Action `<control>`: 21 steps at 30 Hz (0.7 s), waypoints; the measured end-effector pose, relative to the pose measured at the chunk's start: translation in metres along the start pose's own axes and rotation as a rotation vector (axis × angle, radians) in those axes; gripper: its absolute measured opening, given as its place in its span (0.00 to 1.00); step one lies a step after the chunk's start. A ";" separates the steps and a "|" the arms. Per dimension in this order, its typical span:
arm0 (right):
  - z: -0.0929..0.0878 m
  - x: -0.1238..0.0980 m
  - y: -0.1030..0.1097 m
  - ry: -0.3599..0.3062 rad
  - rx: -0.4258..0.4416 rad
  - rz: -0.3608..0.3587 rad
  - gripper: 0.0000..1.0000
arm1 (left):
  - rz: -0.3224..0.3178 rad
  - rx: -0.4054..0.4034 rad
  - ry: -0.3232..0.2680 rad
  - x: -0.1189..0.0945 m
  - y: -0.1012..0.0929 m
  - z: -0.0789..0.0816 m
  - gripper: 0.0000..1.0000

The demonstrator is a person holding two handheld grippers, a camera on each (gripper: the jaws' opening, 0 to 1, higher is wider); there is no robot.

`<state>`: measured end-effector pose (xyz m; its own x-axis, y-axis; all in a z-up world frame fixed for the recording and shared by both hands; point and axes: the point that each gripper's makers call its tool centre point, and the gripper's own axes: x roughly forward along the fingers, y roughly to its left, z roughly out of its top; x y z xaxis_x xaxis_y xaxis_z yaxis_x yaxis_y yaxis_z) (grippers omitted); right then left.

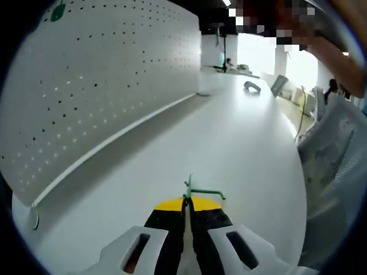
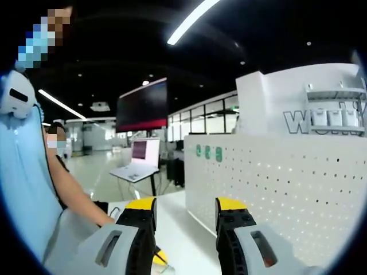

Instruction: Insert the hook assembly into the mounting plate slot until the hook locks in place.

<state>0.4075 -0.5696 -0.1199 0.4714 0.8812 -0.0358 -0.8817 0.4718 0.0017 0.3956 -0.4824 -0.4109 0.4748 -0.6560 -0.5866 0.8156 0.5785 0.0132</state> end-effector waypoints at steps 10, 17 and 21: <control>-0.001 -0.003 0.006 -0.002 0.003 0.001 0.40 | 0.009 0.006 -0.016 -0.003 0.001 0.008 0.02; -0.003 -0.007 0.004 -0.002 0.008 -0.003 0.40 | 0.018 0.016 -0.023 -0.002 0.002 0.012 0.02; -0.004 -0.007 0.003 -0.002 0.010 -0.004 0.40 | 0.024 0.015 -0.025 -0.002 0.004 0.013 0.02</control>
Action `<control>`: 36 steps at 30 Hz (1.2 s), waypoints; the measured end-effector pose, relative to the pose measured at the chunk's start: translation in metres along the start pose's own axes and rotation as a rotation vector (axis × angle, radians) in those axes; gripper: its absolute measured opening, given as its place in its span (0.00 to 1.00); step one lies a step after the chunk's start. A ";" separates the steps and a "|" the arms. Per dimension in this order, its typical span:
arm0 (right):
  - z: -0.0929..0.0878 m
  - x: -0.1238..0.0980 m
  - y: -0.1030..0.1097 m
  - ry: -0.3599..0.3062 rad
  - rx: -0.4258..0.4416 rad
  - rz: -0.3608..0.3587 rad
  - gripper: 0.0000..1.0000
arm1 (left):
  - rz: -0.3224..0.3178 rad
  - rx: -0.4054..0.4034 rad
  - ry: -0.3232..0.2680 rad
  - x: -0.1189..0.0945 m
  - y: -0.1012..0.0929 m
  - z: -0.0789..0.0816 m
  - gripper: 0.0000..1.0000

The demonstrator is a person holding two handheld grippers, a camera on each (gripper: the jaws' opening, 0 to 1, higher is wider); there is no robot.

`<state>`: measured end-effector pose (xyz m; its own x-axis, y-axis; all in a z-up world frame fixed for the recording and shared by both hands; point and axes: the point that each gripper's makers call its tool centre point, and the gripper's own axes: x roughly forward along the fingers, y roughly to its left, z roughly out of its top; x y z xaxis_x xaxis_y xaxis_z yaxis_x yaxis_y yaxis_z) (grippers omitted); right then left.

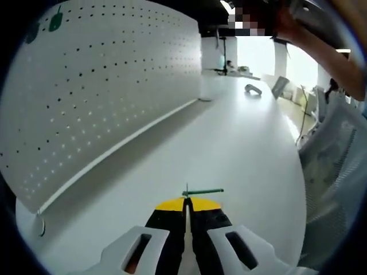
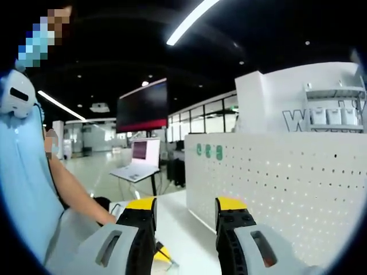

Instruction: Insert the hook assembly into the mounting plate slot until the hook locks in place.

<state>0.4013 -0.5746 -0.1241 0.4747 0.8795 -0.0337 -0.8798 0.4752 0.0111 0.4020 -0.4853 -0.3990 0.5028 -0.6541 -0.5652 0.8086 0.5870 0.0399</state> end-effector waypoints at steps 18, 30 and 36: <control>-0.002 0.004 0.006 0.005 -0.010 0.009 0.40 | 0.026 -0.029 -0.044 -0.018 0.015 0.031 0.01; -0.009 0.003 0.013 0.016 -0.011 0.015 0.40 | 0.047 -0.019 -0.061 -0.038 0.021 0.068 0.01; -0.014 0.003 0.016 0.027 -0.021 0.022 0.39 | 0.053 0.002 -0.048 -0.048 0.024 0.085 0.01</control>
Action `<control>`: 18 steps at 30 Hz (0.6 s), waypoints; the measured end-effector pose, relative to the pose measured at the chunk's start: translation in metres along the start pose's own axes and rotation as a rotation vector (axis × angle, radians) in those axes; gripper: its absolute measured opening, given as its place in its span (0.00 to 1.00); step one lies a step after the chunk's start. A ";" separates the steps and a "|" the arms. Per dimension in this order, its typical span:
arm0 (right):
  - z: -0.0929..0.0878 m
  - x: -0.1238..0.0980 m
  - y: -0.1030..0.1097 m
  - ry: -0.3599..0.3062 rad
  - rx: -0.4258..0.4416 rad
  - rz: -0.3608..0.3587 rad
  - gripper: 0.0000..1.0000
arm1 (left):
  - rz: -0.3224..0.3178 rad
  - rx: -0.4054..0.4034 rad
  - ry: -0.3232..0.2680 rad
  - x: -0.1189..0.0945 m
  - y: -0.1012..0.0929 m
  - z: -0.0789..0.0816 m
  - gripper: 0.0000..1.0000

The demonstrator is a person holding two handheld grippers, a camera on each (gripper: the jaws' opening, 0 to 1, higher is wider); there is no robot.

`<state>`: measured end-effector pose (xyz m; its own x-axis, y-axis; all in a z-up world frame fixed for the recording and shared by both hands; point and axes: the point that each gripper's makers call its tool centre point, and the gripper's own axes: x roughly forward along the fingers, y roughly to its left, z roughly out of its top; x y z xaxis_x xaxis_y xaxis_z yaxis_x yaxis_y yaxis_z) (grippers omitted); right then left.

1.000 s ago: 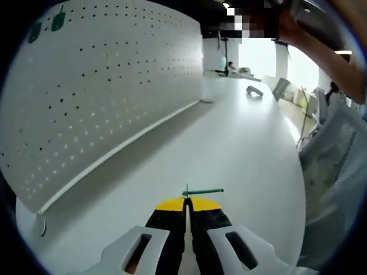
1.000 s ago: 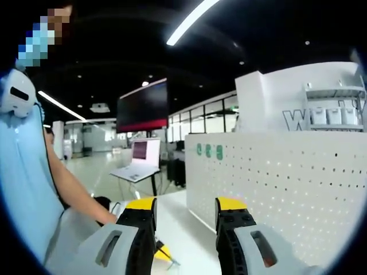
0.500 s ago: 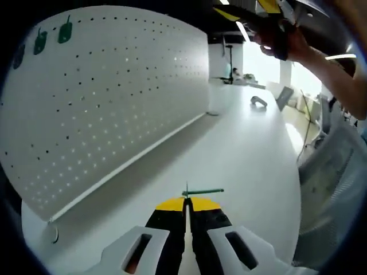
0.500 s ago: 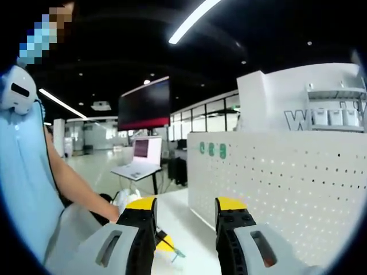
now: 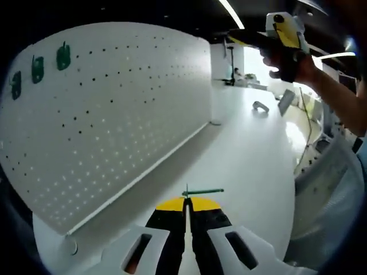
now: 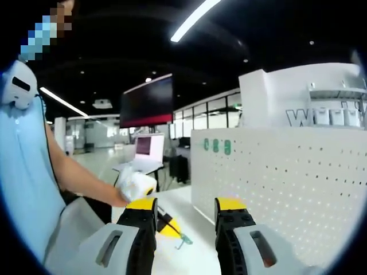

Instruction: Insert the hook assembly into the mounting plate slot until the hook locks in place.

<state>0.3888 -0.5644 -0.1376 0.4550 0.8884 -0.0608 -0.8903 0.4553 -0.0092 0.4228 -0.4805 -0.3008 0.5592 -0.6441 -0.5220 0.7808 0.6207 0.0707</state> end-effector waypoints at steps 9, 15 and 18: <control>-0.007 0.004 0.012 0.018 -0.008 0.016 0.39 | 0.000 -0.002 0.000 -0.012 -0.003 0.024 0.01; -0.016 0.005 0.019 0.037 -0.027 0.009 0.38 | 0.012 0.010 -0.007 -0.018 -0.005 0.038 0.01; -0.028 0.008 0.026 0.077 -0.055 0.007 0.37 | 0.015 0.020 -0.006 -0.020 -0.006 0.044 0.01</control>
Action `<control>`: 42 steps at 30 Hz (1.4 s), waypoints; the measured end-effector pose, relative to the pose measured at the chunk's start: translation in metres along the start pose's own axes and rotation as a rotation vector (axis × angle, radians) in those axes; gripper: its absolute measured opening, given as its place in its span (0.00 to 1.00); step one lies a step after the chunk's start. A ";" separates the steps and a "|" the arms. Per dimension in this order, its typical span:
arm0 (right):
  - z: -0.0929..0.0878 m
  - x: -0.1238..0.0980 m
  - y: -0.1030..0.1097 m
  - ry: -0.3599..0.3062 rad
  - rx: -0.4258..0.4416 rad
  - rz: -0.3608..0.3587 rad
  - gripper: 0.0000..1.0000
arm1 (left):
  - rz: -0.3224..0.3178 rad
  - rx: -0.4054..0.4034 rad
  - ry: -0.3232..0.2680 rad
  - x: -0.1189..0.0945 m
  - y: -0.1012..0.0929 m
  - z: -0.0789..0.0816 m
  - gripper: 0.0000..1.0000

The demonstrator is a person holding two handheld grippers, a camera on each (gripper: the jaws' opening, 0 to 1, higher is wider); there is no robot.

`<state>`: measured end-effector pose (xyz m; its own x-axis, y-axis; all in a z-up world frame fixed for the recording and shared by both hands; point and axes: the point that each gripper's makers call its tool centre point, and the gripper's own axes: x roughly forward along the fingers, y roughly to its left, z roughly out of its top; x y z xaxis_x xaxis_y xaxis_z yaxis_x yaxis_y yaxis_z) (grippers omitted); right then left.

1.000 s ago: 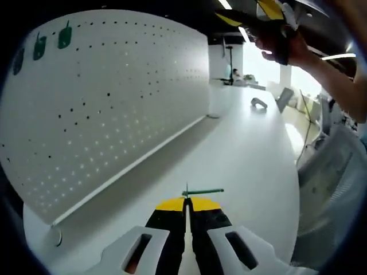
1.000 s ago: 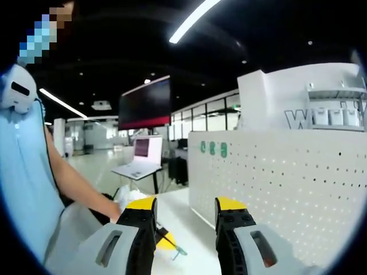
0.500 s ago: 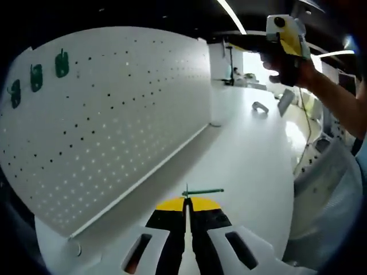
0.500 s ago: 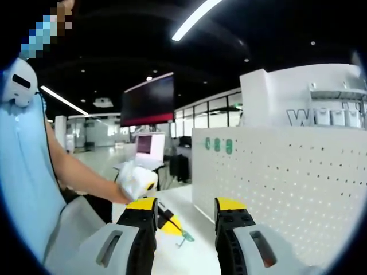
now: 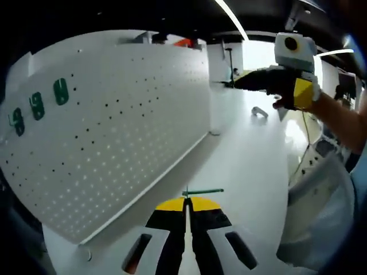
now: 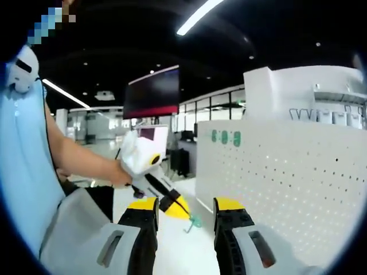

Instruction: Insert the hook assembly into the mounting plate slot until the hook locks in place.

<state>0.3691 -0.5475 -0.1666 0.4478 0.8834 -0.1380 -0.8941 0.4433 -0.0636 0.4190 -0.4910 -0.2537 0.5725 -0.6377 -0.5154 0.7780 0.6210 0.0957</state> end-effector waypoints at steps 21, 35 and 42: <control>-0.042 0.018 0.009 0.118 -0.115 -0.021 0.30 | -0.030 -0.007 0.017 -0.002 -0.019 0.019 0.01; -0.058 0.018 -0.005 0.135 -0.189 -0.110 0.19 | -0.039 -0.088 0.048 0.000 -0.031 0.027 0.01; -0.061 0.017 -0.009 0.147 -0.245 -0.142 0.15 | -0.056 -0.165 0.055 0.003 -0.038 0.033 0.01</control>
<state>0.3843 -0.5456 -0.2289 0.5786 0.7760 -0.2511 -0.8054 0.4950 -0.3261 0.4000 -0.5315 -0.2308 0.5107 -0.6504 -0.5624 0.7526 0.6544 -0.0733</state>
